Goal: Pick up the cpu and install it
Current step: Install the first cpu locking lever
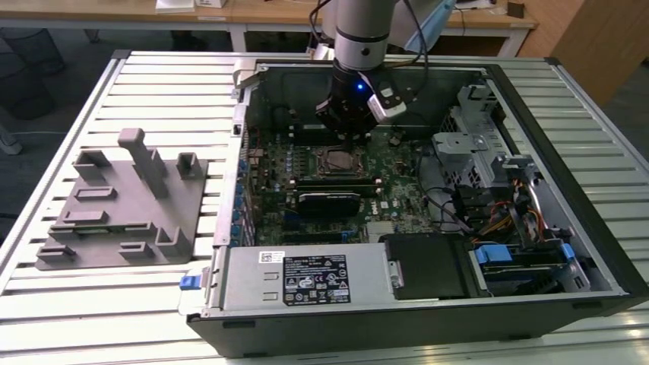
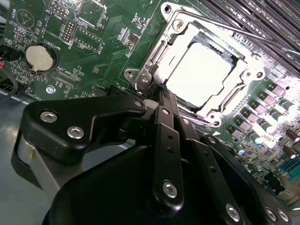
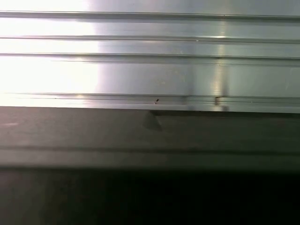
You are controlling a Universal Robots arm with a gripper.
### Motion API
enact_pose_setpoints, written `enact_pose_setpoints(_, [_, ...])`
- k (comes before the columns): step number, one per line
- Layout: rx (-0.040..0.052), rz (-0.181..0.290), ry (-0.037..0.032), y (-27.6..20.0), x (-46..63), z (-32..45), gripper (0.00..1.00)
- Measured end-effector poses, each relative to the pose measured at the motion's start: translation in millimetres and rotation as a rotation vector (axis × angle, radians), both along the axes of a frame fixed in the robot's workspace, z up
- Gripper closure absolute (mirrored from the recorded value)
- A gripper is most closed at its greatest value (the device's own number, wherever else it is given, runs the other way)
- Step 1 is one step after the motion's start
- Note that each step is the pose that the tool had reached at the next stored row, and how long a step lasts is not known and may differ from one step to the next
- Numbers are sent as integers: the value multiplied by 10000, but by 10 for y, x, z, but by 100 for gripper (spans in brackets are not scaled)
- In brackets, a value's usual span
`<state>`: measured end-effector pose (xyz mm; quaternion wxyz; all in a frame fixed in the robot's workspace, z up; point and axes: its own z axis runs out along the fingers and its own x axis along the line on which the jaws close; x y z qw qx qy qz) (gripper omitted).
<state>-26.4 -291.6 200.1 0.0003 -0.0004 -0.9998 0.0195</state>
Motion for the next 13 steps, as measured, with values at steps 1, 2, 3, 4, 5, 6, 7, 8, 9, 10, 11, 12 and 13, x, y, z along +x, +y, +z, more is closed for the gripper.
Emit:
enact_pose_setpoints(1, [0, 0, 0, 0, 0, 0, 89])
enact_pose_setpoints(2, [-1, 0, 1, 0, -1, 0, 89])
enact_pose_setpoints(3, [0, 0, 0, 0, -1, 0, 89])
enact_pose_setpoints(4, [0, 0, 0, 0, -1, 0, 89])
enact_pose_setpoints(5, [0, 0, 0, 0, -1, 0, 89])
enact_pose_setpoints(6, [0, 0, 1, -1, -1, 0, 89])
enact_pose_setpoints(7, [-1, -1, 1, -1, -1, 0, 89])
enact_pose_setpoints(8, [0, -1, 1, -1, -1, 0, 89])
enact_pose_setpoints(9, [1, -1, 0, -2, -3, 3, 89])
enact_pose_setpoints(10, [5, -2, 1, -2, -5, 8, 89])
enact_pose_setpoints(11, [11, -1, 0, -1, -8, 16, 89])
enact_pose_setpoints(12, [17, -1, 0, -1, -15, 27, 89])
enact_pose_setpoints(13, [23, 0, 0, -1, -23, 39, 89])
